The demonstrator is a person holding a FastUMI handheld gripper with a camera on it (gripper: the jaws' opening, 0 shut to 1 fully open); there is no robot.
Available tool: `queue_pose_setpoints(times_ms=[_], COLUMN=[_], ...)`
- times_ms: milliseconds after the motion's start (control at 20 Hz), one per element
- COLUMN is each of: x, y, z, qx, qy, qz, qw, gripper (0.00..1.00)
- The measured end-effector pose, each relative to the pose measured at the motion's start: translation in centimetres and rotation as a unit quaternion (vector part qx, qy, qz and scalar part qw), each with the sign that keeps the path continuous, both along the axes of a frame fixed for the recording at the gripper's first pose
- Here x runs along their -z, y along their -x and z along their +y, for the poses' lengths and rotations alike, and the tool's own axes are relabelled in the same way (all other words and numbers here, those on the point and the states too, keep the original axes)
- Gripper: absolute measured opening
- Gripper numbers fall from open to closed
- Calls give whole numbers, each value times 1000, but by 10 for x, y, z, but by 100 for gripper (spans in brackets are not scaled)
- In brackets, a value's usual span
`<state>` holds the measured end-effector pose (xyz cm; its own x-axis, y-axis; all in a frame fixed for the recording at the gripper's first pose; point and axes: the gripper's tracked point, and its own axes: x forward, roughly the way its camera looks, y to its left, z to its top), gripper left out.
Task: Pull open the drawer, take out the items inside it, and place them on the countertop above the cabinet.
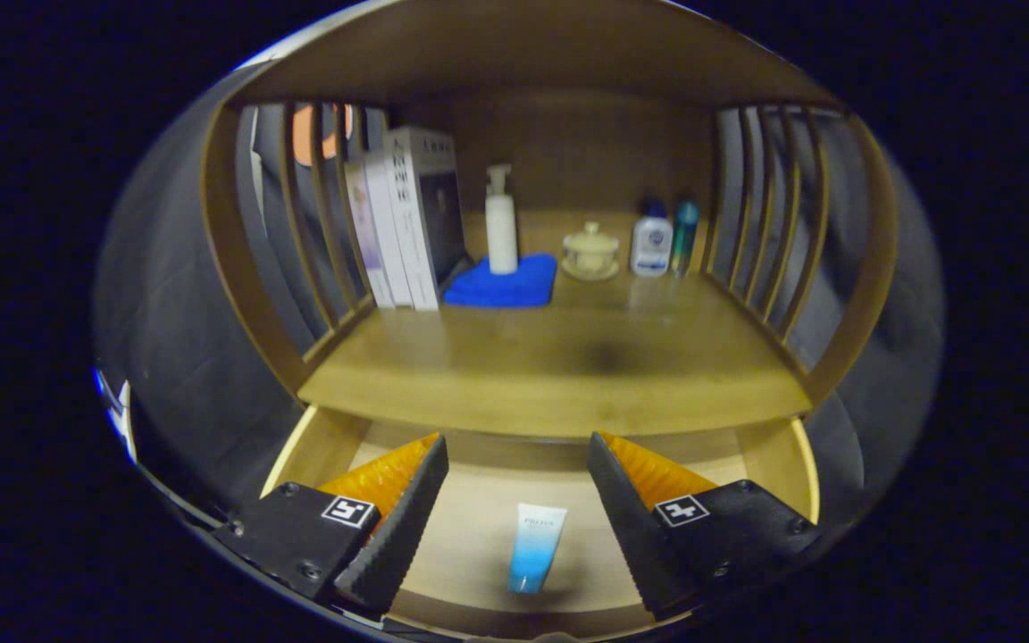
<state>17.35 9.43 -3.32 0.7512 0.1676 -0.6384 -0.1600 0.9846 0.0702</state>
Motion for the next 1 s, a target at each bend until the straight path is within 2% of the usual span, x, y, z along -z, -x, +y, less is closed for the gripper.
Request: queue_pose_setpoints(times_ms=[150, 350, 450, 550, 750, 1000], x=[42, 84, 101, 113, 125, 129], y=[4, 10, 16, 26, 31, 39], z=[2, -6, -12, -10, -24, -27], qx=[10, 28, 31, 36, 58, 74], qy=[0, 13, 32, 21, 33, 52], qz=[82, 155, 190, 232, 265, 297], qw=[997, 988, 981, 972, 962, 951], gripper=[99, 97, 97, 96, 95, 87])
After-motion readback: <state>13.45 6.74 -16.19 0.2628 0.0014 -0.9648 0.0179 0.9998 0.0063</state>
